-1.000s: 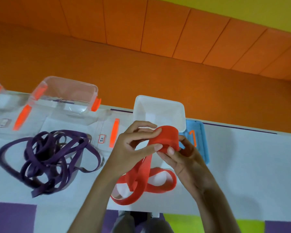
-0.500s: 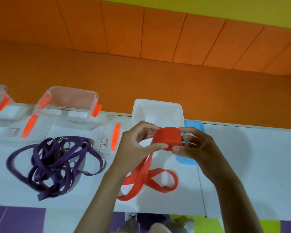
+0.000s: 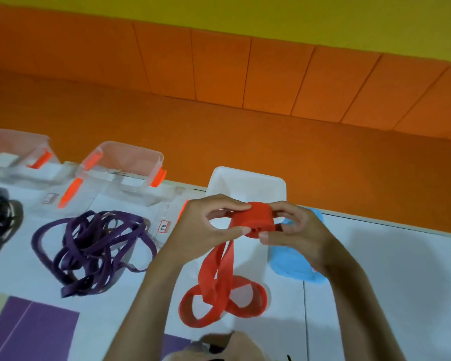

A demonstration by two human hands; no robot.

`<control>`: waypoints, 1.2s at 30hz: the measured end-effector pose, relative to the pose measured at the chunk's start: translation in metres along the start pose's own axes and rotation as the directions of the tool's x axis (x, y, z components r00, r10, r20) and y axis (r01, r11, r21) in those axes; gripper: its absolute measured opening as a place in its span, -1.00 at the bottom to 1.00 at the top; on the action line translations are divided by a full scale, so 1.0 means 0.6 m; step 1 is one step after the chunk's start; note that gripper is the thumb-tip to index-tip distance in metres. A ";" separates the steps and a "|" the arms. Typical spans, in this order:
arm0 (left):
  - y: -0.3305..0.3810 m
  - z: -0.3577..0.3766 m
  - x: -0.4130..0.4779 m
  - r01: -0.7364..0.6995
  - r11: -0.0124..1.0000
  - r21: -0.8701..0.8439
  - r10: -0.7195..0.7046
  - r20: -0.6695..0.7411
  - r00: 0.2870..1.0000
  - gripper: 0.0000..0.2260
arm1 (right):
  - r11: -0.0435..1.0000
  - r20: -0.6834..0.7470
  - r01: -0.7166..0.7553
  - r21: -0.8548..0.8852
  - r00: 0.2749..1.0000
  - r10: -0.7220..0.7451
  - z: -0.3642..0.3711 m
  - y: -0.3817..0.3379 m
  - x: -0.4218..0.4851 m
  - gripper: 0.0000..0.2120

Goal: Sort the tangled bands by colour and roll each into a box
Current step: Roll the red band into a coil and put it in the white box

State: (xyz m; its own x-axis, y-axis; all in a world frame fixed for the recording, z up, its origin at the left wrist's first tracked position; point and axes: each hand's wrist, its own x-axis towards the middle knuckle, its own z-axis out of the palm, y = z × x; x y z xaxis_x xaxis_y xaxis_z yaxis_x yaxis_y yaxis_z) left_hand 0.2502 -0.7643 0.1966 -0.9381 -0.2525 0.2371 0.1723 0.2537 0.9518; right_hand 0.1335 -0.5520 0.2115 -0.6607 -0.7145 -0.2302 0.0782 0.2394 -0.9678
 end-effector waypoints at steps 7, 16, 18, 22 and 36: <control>-0.001 0.029 0.004 -0.030 0.976 -0.215 0.000 -0.142 0.990 -0.61 | 0.984 -0.063 0.053 0.167 0.997 -0.043 -0.013 0.000 0.014 -0.49; -0.018 -0.011 0.016 0.025 0.997 0.076 -0.021 -0.048 0.999 -0.51 | 0.958 0.007 -0.026 0.284 1.000 0.025 0.029 0.010 0.041 -0.36; -0.018 -0.021 0.012 0.104 0.981 0.161 -0.099 -0.037 0.994 -0.52 | 0.993 0.005 -0.031 0.111 1.000 0.031 0.036 0.005 0.048 -0.35; -0.024 -0.035 0.006 0.093 0.993 0.066 -0.084 -0.119 0.989 -0.70 | 0.984 -0.040 -0.014 0.180 0.999 0.022 0.064 -0.015 0.052 -0.52; -0.002 -0.079 -0.003 -0.043 0.972 -0.231 0.047 0.014 0.999 -0.60 | 0.982 -0.182 0.117 0.147 0.979 -0.090 0.119 -0.032 0.014 -0.51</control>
State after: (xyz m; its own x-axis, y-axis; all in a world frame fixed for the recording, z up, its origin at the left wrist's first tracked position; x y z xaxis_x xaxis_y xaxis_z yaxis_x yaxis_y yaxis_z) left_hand 0.2655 -0.8082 0.2040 -0.9331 -0.2267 0.2791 0.2769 0.0421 0.9600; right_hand 0.1794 -0.6095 0.2205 -0.7897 -0.6016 -0.1200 0.1091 0.0549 -0.9925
